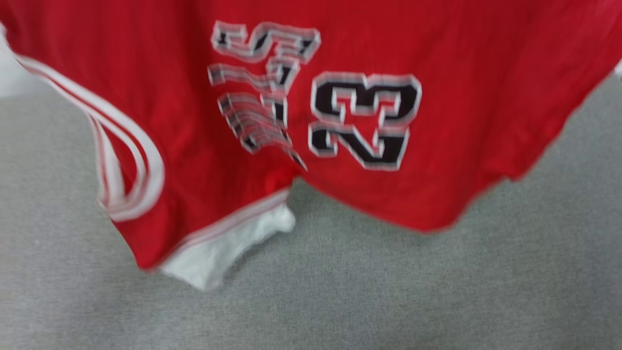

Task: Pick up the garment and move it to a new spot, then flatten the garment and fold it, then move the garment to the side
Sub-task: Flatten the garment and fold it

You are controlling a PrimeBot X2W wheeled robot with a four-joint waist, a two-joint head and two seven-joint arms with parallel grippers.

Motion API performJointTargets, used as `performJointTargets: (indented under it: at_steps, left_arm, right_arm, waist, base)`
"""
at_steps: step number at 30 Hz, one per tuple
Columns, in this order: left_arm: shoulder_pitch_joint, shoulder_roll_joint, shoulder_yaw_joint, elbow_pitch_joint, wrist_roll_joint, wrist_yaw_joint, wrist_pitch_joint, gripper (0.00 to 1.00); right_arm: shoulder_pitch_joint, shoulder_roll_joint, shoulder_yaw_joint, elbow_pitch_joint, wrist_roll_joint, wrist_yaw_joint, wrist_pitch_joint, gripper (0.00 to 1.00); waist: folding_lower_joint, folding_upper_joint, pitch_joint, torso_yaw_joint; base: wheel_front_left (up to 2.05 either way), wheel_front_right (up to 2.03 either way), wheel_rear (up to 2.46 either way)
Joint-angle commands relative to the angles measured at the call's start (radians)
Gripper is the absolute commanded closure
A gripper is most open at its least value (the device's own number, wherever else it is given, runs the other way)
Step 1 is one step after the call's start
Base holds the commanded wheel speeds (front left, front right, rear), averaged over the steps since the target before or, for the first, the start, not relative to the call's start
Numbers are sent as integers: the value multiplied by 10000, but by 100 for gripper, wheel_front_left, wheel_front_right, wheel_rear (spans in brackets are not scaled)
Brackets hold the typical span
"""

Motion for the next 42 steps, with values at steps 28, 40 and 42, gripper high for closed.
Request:
performJointTargets:
  at_steps: [28,40,42]
  left_arm:
    - [-9977,-2441,-2988,9502,1607,-2429,-2768,100]
    - [-5722,-3778,-3740,10288,1133,-2125,-4141,100]
    - [-4749,-3914,-3803,10057,1008,-2023,-4157,100]
  right_arm:
    - [-5990,774,1033,5972,-2871,-7,-5190,100]
    - [-3611,377,2743,7440,-2719,-5,-6898,100]
    - [-3007,229,3109,7439,-2591,-5,-7082,100]
  waist:
    - [0,0,5159,418]
    - [0,0,4325,1022]
    - [0,0,4042,1091]
  base:
    - [0,0,0]
    - [0,0,0]
    - [0,0,0]
